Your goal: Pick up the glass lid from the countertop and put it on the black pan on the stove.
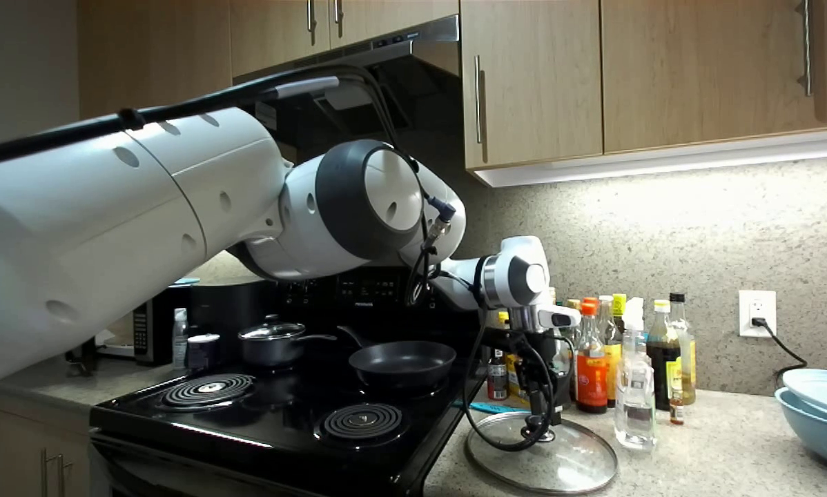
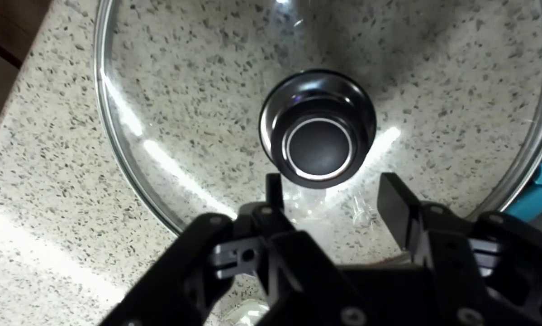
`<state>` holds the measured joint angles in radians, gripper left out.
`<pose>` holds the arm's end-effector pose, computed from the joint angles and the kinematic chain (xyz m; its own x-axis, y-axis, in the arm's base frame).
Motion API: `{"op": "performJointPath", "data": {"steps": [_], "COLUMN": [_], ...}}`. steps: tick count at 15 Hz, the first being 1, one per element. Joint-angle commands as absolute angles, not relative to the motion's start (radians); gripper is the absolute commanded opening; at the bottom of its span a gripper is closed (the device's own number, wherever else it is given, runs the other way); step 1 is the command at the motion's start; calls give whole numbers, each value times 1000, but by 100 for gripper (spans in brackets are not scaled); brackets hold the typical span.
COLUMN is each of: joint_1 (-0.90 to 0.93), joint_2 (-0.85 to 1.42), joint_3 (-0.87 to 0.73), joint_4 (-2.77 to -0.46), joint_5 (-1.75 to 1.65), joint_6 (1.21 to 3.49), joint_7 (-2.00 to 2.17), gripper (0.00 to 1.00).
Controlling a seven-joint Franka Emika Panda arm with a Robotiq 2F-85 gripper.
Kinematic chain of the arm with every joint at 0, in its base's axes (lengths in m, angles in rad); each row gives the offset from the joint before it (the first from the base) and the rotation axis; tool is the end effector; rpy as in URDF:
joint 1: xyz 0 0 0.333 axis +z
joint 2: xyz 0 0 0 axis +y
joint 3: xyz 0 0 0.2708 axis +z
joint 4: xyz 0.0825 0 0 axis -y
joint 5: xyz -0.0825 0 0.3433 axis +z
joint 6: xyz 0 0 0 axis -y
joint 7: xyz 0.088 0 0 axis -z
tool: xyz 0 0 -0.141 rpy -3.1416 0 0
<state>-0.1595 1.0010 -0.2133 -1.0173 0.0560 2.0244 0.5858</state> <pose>0.6763 -0.2105 0.2037 0.6347 -0.7678 0.0875 -0.7725 -0.6277 0.0956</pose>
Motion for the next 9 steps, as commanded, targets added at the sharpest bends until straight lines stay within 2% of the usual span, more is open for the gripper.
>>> {"op": "performJointPath", "data": {"steps": [1,2,4,9], "joint_1": [-155,-153,-145,-150], "joint_2": [950,947,942,994], "joint_3": [-204,-202,-209,-211], "joint_4": [-1087,-1092,-1097,-1034], "joint_5": [49,48,41,52], "joint_6": [1956,1928,1887,1899], "joint_7": [535,519,512,544], "gripper": [88,95,100,100]}}
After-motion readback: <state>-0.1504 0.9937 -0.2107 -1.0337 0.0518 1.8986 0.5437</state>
